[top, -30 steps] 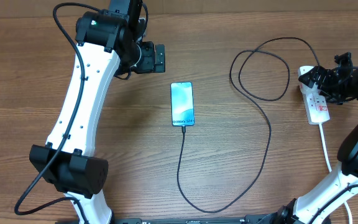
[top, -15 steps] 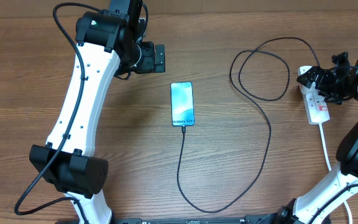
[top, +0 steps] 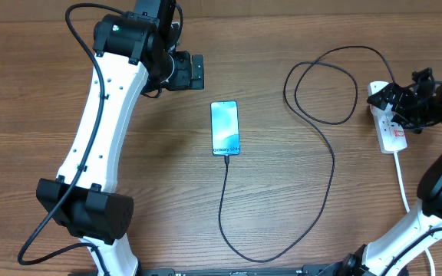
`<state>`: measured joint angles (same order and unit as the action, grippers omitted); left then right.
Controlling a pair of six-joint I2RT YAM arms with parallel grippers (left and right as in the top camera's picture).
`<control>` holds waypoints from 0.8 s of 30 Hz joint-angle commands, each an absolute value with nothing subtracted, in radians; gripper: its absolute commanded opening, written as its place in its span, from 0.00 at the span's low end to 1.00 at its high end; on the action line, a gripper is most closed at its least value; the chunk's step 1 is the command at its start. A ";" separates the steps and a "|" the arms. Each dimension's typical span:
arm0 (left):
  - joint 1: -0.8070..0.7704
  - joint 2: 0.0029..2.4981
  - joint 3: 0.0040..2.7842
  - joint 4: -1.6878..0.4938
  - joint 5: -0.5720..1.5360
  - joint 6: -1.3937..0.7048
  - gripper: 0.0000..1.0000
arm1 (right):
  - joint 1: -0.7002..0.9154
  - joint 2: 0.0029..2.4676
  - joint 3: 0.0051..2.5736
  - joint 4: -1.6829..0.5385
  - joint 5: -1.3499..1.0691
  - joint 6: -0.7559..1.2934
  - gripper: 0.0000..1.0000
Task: Plug charger to phone and switch on socket
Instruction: 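Lift the right gripper up and away from the power strip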
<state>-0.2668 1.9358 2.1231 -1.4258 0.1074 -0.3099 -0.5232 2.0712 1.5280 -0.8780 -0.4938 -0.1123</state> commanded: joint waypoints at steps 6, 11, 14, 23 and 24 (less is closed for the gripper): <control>-0.269 1.942 2.129 -1.428 0.097 -0.291 1.00 | -0.539 1.871 1.545 -0.924 -0.416 -0.085 1.00; -0.269 1.942 2.129 -1.428 0.097 -0.291 1.00 | -0.538 1.755 1.545 -0.968 -0.393 -0.078 1.00; -0.269 1.942 2.129 -1.428 0.097 -0.291 1.00 | -0.538 1.689 1.545 -0.996 -0.393 -0.070 1.00; -0.269 1.942 2.129 -1.428 0.097 -0.291 1.00 | -0.538 1.624 1.544 -0.993 -0.398 -0.003 1.00; -0.269 1.942 2.129 -1.428 0.096 -0.291 1.00 | -0.538 1.624 1.544 -0.993 -0.402 -0.003 1.00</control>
